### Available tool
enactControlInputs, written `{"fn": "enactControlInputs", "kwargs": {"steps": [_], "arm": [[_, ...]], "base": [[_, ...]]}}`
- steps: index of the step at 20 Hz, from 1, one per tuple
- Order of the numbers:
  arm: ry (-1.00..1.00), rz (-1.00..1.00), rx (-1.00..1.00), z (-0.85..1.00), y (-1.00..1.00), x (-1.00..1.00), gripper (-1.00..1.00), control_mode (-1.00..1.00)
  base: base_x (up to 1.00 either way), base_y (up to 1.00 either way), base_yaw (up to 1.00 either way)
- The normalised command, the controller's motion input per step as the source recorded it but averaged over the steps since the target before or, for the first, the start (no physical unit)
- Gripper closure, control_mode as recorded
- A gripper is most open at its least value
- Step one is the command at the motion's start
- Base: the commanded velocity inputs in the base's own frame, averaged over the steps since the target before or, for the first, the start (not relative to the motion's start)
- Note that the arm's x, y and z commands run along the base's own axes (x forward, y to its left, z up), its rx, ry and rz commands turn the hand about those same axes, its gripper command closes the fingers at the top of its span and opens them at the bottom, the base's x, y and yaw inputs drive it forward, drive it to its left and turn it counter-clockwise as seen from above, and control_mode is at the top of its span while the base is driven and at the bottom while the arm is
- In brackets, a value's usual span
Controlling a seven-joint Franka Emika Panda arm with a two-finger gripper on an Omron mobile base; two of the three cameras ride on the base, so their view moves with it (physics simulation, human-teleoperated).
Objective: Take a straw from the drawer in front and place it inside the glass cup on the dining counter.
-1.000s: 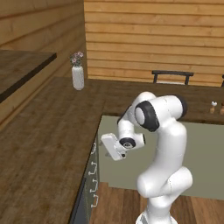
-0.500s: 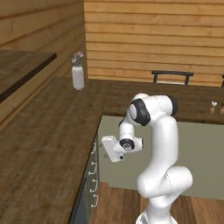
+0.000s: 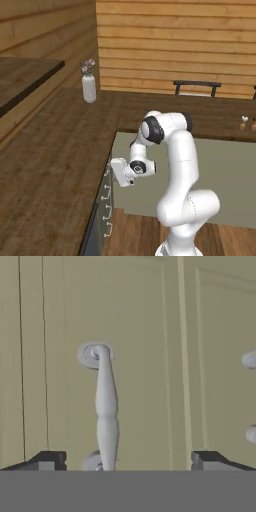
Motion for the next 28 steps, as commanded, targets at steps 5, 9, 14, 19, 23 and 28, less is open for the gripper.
{"fn": "enactControlInputs", "kwargs": {"steps": [5, 9, 14, 19, 23, 28], "arm": [[0.0, 0.0, 0.0, -0.21, 0.22, 0.34, -1.0, -1.0], [0.0, 0.0, 0.0, -0.28, 0.09, 0.36, -1.0, -1.0], [0.0, 0.0, 0.0, -0.39, 0.05, 0.34, -1.0, -1.0], [0.0, 0.0, 0.0, -0.49, 0.06, 0.31, -1.0, -1.0], [0.0, -0.01, -0.06, -0.69, 0.09, 0.27, 1.0, -1.0], [0.0, -0.07, -0.07, -0.8, 0.04, 0.23, 1.0, -1.0]], "base": [[0.0, 0.0, 0.0], [0.0, 0.0, 0.0], [0.0, 0.0, 0.0], [0.0, 0.0, 0.0], [0.0, 0.0, 0.0], [0.0, 0.0, 0.0]]}}
